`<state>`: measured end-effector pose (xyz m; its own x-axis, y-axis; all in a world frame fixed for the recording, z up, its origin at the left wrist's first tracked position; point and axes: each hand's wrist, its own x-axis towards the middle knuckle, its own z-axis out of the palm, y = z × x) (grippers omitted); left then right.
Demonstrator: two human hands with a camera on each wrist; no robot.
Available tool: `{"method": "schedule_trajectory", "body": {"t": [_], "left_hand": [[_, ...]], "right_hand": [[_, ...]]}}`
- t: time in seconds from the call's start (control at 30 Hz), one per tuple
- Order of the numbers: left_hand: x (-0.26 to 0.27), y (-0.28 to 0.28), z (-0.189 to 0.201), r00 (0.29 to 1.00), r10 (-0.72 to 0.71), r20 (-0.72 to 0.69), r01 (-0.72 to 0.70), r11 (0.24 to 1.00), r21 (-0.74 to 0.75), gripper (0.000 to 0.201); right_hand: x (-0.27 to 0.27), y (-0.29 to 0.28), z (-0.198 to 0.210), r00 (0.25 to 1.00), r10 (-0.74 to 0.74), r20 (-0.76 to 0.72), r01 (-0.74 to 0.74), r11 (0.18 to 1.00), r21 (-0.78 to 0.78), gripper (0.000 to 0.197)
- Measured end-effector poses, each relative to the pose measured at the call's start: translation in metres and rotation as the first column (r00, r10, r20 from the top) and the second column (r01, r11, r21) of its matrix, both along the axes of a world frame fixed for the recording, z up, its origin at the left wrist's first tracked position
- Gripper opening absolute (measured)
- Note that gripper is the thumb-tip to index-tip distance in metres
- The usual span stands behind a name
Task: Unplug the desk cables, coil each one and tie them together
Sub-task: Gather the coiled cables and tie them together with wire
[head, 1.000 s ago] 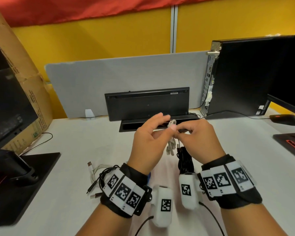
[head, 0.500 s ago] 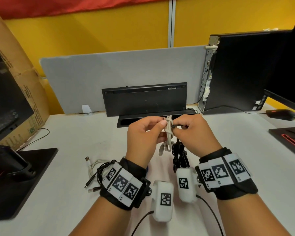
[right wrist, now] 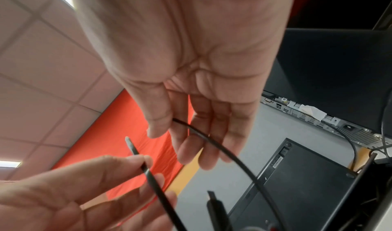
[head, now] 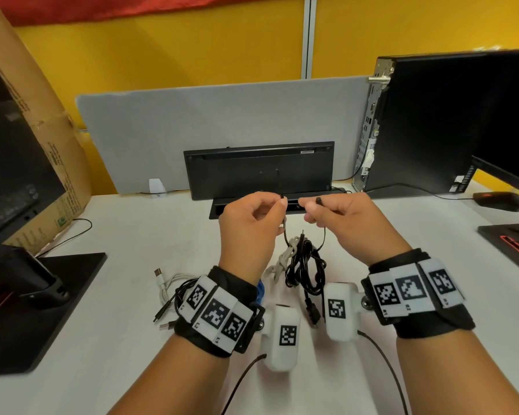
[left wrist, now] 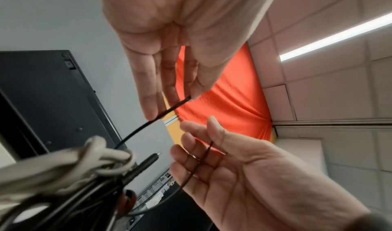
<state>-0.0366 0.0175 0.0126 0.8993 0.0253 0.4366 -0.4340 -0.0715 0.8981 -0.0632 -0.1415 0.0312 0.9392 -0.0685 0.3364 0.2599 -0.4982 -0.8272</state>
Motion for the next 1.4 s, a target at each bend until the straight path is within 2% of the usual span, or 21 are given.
{"method": "schedule_trajectory", "body": {"t": [0.17,0.33,0.4,0.43,0.47,0.5,0.57,0.63,0.67,0.7,0.77,0.83,0.93,1.0,1.07,1.13,1.23,1.3,1.4], "left_hand": [[-0.003,-0.002,0.004,0.992,-0.123,-0.036,0.122,0.992,-0.029,0.009],[0.000,0.002,0.007,0.966,-0.235,-0.102,0.233,0.972,-0.035,0.011],[0.009,0.007,0.009,0.952,-0.280,-0.126,0.291,0.954,0.077,0.012],[0.017,0.012,0.008,0.955,-0.270,-0.124,0.291,0.933,0.212,0.013],[0.025,0.017,0.008,0.963,-0.244,-0.111,0.268,0.881,0.389,0.013],[0.034,0.022,0.008,0.971,-0.217,-0.100,0.235,0.789,0.568,0.015],[0.050,0.033,0.005,0.983,-0.134,-0.129,0.180,0.504,0.845,0.018],[0.061,0.040,-0.001,0.979,-0.012,-0.204,0.203,0.201,0.958,0.026],[0.064,0.042,-0.005,0.970,0.035,-0.241,0.238,0.074,0.968,0.032],[0.066,0.044,-0.009,0.958,0.070,-0.277,0.279,-0.023,0.960,0.037],[0.069,0.044,-0.017,0.936,0.117,-0.333,0.346,-0.122,0.930,0.039],[0.072,0.044,-0.023,0.920,0.129,-0.369,0.385,-0.138,0.913,0.038],[0.076,0.043,-0.024,0.927,0.105,-0.360,0.371,-0.115,0.921,0.034],[0.080,0.043,-0.020,0.939,0.089,-0.332,0.335,-0.021,0.942,0.027],[0.085,0.044,-0.013,0.954,0.079,-0.290,0.273,0.180,0.945,0.019],[0.089,0.045,-0.005,0.969,0.066,-0.237,0.187,0.430,0.884,0.013],[0.084,0.042,0.006,0.987,0.032,-0.157,0.071,0.791,0.608,0.010],[0.075,0.038,0.014,0.994,-0.017,-0.104,0.054,0.927,0.372,0.010],[0.058,0.030,0.025,0.995,-0.100,-0.003,0.099,0.980,0.175,0.012]], "right_hand": [[-0.001,0.009,-0.001,0.996,0.067,0.051,-0.062,0.993,-0.101,0.018],[0.002,0.014,-0.008,0.990,0.019,0.140,-0.008,0.997,-0.081,0.014],[0.004,0.013,-0.010,0.988,-0.002,0.156,0.014,0.997,-0.074,0.015],[0.004,0.012,-0.012,0.988,-0.011,0.157,0.023,0.997,-0.077,0.014],[0.004,0.011,-0.013,0.988,-0.018,0.154,0.030,0.997,-0.078,0.013],[0.003,0.010,-0.014,0.989,-0.024,0.144,0.035,0.997,-0.074,0.011],[0.002,0.008,-0.015,0.992,-0.039,0.116,0.047,0.997,-0.068,0.011],[0.002,0.007,-0.015,0.993,-0.046,0.107,0.056,0.994,-0.093,0.017],[0.002,0.007,-0.014,0.993,-0.049,0.104,0.059,0.993,-0.099,0.019],[0.002,0.008,-0.014,0.994,-0.051,0.100,0.061,0.993,-0.100,0.021],[0.002,0.010,-0.013,0.994,-0.047,0.100,0.057,0.993,-0.105,0.022],[0.002,0.011,-0.014,0.994,-0.040,0.098,0.052,0.992,-0.116,0.024],[0.002,0.011,-0.014,0.996,-0.031,0.085,0.041,0.992,-0.118,0.025],[0.002,0.011,-0.014,0.996,-0.029,0.087,0.040,0.991,-0.124,0.026],[0.002,0.010,-0.014,0.996,-0.028,0.088,0.039,0.991,-0.125,0.026],[0.002,0.009,-0.013,0.996,-0.026,0.082,0.037,0.991,-0.132,0.028],[0.004,0.009,-0.014,0.997,-0.028,0.072,0.038,0.991,-0.132,0.030],[0.005,0.010,-0.014,0.998,-0.024,0.059,0.031,0.993,-0.114,0.031],[0.006,0.011,-0.016,1.000,-0.020,0.020,0.022,0.992,-0.127,0.032]]}}
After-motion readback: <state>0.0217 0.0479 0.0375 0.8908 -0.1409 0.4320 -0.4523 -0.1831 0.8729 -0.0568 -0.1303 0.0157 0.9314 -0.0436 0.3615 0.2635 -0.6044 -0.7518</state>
